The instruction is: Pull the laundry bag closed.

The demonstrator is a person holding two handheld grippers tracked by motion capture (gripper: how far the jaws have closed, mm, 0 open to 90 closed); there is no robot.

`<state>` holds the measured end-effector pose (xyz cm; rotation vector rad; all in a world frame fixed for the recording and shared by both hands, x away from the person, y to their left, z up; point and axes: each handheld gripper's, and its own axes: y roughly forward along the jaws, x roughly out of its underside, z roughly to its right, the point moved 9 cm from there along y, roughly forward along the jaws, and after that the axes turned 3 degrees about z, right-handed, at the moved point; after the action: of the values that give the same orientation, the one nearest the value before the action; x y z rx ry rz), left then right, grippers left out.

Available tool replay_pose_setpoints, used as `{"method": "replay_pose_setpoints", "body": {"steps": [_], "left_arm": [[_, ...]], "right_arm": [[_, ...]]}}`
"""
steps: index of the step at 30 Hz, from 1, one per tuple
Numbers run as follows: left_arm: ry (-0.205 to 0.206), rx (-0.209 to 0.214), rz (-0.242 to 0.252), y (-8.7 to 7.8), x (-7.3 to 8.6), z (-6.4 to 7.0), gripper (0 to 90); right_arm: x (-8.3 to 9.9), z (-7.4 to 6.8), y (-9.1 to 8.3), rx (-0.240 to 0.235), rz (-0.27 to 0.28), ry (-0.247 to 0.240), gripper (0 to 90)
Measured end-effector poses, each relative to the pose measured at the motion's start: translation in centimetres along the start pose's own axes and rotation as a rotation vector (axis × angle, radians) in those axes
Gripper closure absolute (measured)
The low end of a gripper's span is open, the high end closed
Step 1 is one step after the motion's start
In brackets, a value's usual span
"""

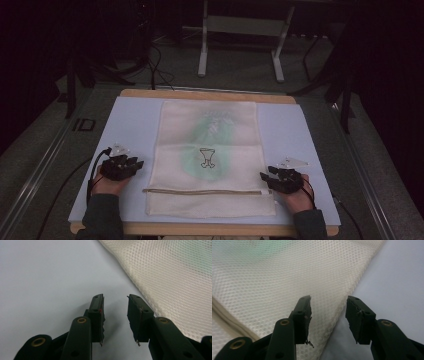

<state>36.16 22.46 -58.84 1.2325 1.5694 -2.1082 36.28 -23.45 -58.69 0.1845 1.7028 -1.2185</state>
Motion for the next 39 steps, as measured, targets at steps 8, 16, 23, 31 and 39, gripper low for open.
{"method": "replay_pose_setpoints", "body": {"steps": [8,16,23,31,39], "left_arm": [[0.057,0.041,-0.045,0.2,0.2,1.0,66.4],[0.103,0.095,-0.074,0.1,0.2,1.9,67.5],[0.134,0.137,-0.060,-0.1,-0.1,2.6,66.8],[0.135,0.178,-0.047,-0.2,-0.2,3.1,68.5],[0.163,0.218,-0.051,-0.2,-0.2,3.8,79.4]], "right_arm": [[-0.1,-0.8,0.1,-0.018,-0.017,-0.025,55.9],[-0.2,-1.5,0.2,-0.045,-0.029,-0.053,55.6],[-0.7,-2.3,0.1,-0.063,-0.003,-0.080,54.2],[-0.8,-3.0,0.2,-0.080,-0.004,-0.099,53.6],[-1.1,-3.6,0.2,-0.095,-0.002,-0.119,53.6]]}}
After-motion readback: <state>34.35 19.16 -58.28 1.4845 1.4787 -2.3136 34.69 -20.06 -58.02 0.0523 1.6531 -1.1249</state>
